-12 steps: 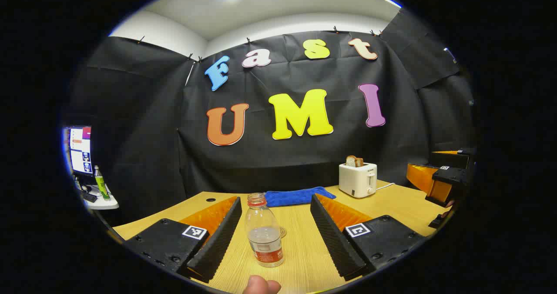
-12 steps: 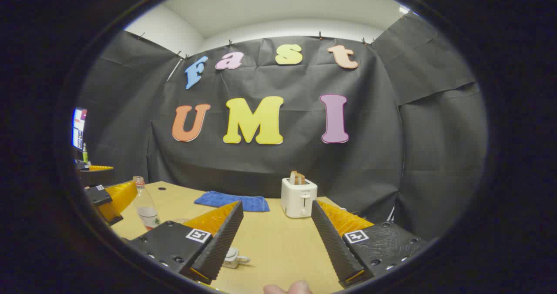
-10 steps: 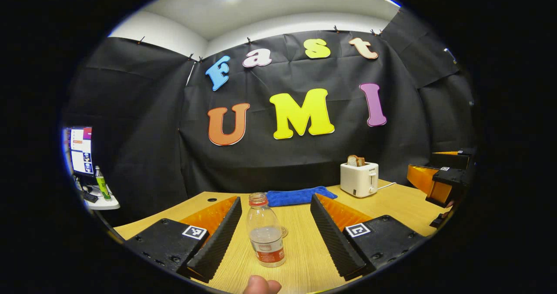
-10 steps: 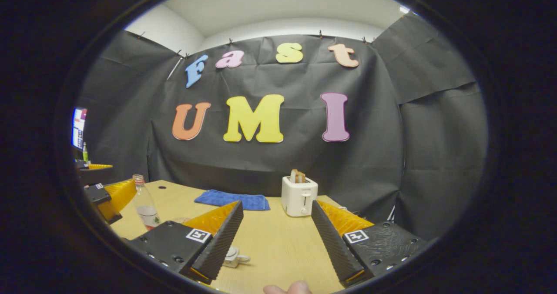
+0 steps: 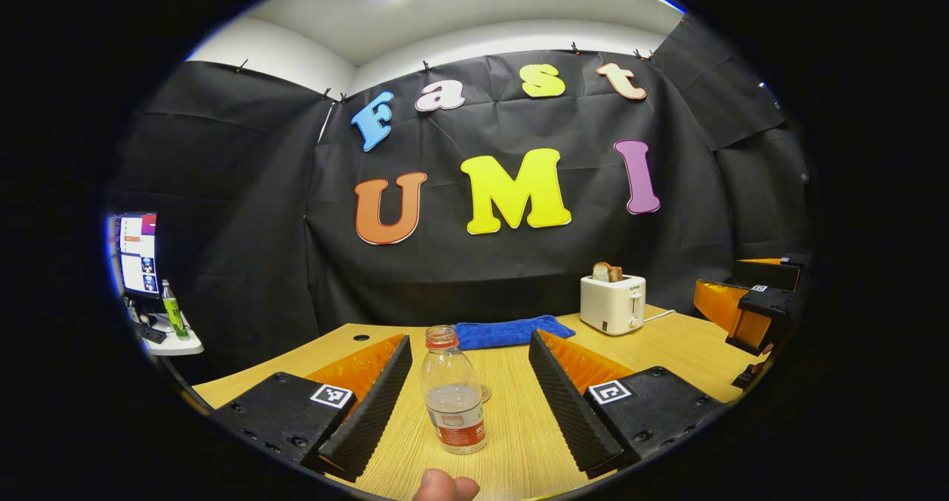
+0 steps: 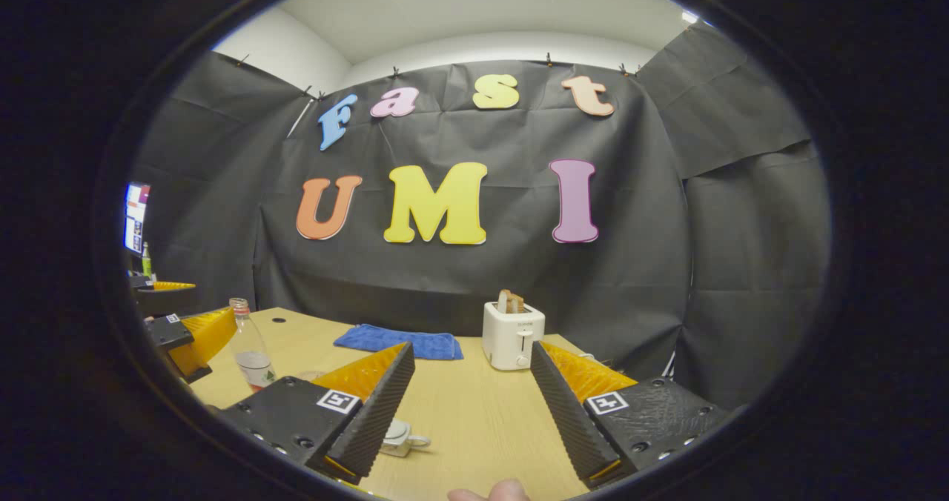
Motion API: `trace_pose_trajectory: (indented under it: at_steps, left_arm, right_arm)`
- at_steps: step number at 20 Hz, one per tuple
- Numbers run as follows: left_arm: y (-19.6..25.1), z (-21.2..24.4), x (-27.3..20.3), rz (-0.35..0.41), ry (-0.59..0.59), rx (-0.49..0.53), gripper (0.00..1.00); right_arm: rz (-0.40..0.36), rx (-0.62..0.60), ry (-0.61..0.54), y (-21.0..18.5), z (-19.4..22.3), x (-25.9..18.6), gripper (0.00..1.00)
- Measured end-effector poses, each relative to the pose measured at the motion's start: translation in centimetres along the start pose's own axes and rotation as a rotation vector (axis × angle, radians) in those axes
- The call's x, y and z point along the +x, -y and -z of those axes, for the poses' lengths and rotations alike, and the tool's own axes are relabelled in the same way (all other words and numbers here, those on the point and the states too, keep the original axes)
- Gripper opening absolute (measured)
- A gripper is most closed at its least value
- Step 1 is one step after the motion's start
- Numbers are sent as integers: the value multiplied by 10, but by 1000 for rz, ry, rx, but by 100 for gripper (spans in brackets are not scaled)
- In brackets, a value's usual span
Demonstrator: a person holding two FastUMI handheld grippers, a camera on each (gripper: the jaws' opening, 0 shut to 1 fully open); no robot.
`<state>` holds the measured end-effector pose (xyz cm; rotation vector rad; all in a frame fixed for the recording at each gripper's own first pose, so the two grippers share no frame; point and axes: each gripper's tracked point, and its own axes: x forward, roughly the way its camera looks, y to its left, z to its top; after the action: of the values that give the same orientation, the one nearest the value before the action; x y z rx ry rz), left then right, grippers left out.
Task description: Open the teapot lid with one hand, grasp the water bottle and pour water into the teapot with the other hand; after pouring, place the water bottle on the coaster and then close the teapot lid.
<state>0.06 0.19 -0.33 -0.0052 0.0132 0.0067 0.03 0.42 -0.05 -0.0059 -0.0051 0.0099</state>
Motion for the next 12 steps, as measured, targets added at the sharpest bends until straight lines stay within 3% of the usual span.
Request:
trace_pose_trajectory:
  at_steps: [12]
  left_arm:
    - [-3, 0, 1, -15, 2, 3, 99]
  right_arm:
    - [-32, 3, -27, -15, 15, 3, 95]
